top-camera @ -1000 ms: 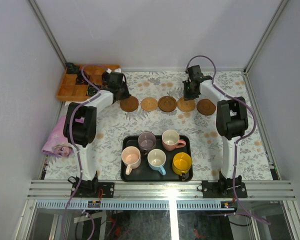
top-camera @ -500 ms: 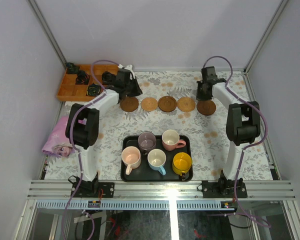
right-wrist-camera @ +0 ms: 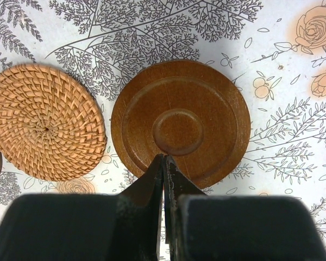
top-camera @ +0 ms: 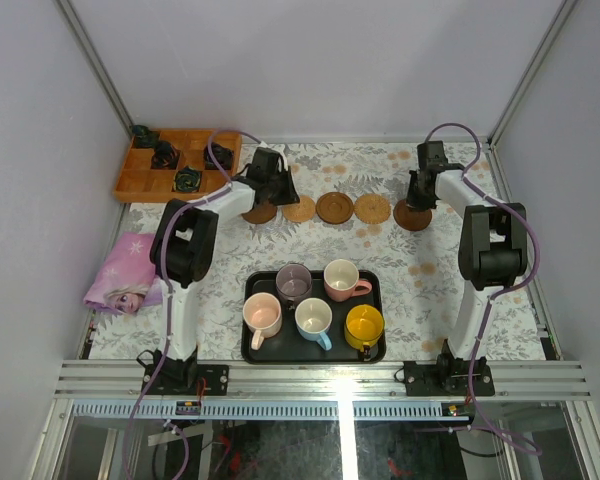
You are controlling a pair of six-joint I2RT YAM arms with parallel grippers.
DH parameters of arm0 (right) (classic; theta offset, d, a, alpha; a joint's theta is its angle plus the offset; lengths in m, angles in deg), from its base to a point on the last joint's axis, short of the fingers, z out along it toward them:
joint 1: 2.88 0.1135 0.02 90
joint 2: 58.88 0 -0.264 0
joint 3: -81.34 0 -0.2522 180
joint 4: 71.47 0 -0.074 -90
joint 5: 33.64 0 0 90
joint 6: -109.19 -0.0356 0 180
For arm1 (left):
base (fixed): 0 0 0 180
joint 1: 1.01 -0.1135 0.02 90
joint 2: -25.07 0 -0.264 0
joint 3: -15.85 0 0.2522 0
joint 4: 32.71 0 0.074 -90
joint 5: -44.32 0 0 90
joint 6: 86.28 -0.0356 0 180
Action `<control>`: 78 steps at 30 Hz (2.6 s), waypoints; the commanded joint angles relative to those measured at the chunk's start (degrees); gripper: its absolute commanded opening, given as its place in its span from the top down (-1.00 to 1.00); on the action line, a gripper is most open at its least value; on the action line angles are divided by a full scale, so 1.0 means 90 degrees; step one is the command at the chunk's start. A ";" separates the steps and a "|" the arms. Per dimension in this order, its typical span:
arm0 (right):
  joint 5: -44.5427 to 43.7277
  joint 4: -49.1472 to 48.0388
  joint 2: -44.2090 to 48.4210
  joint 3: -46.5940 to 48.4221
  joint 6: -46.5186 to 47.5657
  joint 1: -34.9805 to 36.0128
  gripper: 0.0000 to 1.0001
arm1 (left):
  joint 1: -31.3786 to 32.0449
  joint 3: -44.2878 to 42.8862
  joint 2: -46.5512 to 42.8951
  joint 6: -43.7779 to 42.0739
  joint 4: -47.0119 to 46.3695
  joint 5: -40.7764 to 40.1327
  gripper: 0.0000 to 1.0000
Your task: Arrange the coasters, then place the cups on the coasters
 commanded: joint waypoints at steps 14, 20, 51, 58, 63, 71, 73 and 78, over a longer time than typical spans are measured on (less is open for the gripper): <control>-0.0015 0.0041 -0.0247 0.0214 -0.0141 -0.0004 1.00 | -0.0011 -0.0018 0.0511 -0.0070 0.0143 -0.0056 0.91; 0.0004 0.0041 -0.0438 0.0333 -0.0148 -0.0028 1.00 | -0.0018 0.0115 0.0436 -0.0096 0.0188 -0.0244 0.92; -0.0014 -0.0040 -0.1188 0.0960 0.0048 -0.0234 1.00 | -0.0030 0.0172 0.0275 -0.0221 0.0394 -0.0744 0.93; -0.0034 -0.0008 -0.1321 0.1055 0.0107 -0.0271 1.00 | -0.0029 0.0133 0.0300 -0.0204 0.0405 -0.0735 0.93; -0.0066 0.0005 -0.1211 0.1054 0.0107 -0.0272 1.00 | -0.0031 0.0081 0.0323 -0.0182 0.0411 -0.0733 0.93; 0.0007 0.0016 -0.0905 0.1043 0.0164 -0.0273 1.00 | -0.0031 -0.0133 0.0420 -0.0174 0.0415 -0.0718 0.93; 0.0128 -0.0010 -0.0825 0.1041 0.0192 -0.0273 1.00 | -0.0031 -0.0211 0.0429 -0.0199 0.0411 -0.0697 0.93; 0.0427 -0.0119 -0.0521 0.1018 0.0269 -0.0272 1.00 | -0.0030 -0.0347 0.0390 -0.0282 0.0269 -0.0458 0.93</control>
